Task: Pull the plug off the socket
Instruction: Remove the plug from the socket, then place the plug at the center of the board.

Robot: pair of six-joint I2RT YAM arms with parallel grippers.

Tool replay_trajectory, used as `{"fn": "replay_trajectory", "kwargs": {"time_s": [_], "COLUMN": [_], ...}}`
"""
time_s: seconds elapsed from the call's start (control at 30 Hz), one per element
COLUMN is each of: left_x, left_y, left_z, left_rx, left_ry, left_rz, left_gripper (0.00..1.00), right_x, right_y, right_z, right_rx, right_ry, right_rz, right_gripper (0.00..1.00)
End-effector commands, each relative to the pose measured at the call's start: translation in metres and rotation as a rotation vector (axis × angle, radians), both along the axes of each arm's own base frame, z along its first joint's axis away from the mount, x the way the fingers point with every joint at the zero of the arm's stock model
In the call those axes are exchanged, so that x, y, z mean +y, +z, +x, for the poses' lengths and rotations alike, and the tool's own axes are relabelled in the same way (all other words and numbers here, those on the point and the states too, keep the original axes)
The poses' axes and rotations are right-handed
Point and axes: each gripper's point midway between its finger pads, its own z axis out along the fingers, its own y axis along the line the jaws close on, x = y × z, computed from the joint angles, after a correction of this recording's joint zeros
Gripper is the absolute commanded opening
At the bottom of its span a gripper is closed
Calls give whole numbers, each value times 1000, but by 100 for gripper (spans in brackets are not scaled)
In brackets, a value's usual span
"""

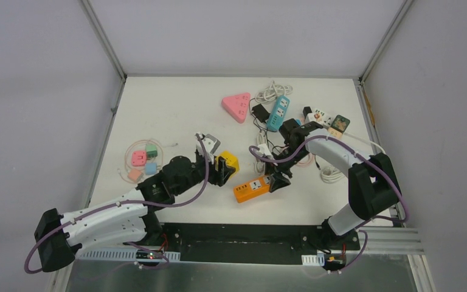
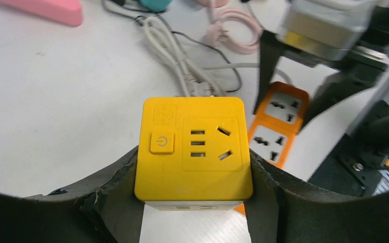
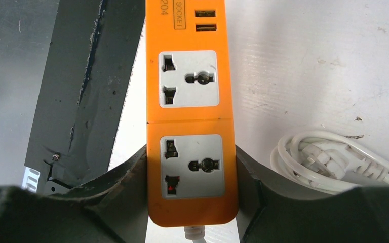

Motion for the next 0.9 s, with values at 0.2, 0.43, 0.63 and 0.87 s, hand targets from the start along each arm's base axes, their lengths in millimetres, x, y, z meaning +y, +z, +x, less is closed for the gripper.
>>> {"fn": "replay_trajectory", "kwargs": {"time_s": [0.2, 0.43, 0.63, 0.87], "left_x": [59, 123, 176, 220], "left_y": [0, -25, -47, -59], "left_z": [61, 99, 121, 124], "left_rx": [171, 253, 362, 426], "left_ry": [294, 591, 813, 1041], "left_rz": [-100, -138, -208, -290], "left_gripper": [0, 0, 0, 0], "right_x": [0, -1, -2, -2], "right_y": [26, 27, 28, 28], "right_z": [6, 5, 5, 5], "right_rx": [-63, -69, -75, -78], "right_ry": [-3, 3, 6, 8], "right_rz": [68, 67, 71, 71], "right_gripper": [0, 0, 0, 0]}}
